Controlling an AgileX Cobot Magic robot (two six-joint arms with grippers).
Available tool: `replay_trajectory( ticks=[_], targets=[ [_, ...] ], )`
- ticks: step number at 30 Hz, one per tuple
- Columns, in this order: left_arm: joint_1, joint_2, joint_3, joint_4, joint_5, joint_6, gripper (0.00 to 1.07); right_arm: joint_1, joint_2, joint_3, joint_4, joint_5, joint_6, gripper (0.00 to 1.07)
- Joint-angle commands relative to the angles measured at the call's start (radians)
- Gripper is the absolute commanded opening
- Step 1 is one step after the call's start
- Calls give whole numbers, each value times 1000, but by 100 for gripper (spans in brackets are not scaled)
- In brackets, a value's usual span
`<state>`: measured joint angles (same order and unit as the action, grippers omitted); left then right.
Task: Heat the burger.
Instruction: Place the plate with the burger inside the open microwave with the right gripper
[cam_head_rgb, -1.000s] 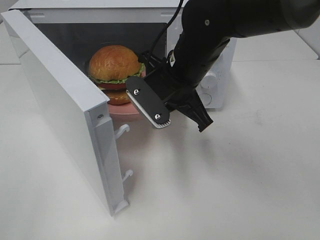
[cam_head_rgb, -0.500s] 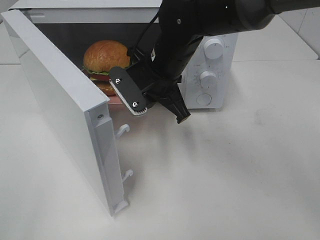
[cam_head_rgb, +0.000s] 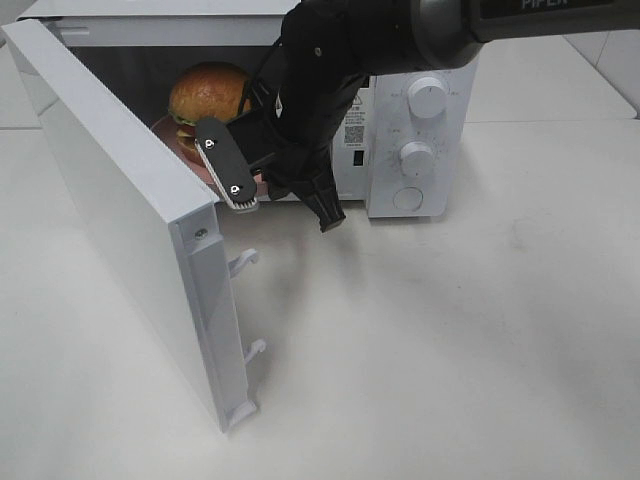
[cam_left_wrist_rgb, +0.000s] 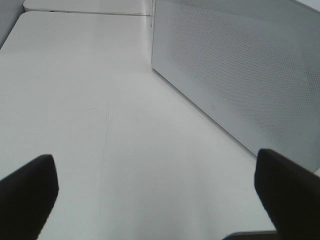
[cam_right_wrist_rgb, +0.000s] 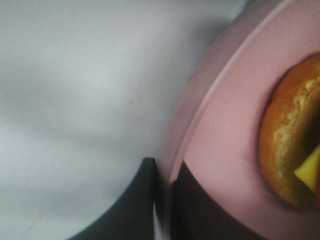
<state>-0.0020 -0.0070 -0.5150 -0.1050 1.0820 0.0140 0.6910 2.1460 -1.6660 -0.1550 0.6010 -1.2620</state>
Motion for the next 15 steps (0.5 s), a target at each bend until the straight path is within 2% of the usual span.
replay_trajectory(
  ticks=[1, 10, 15],
  targets=[
    [-1, -20, 0, -4, -12, 0, 100, 4, 6, -47, -38, -48, 31, 0],
    [-1, -20, 0, -4, -12, 0, 100, 4, 81, -158, -111, -1, 123, 0],
    [-1, -20, 0, -4, -12, 0, 100, 4, 106, -180, -140, -1, 135, 0]
  ],
)
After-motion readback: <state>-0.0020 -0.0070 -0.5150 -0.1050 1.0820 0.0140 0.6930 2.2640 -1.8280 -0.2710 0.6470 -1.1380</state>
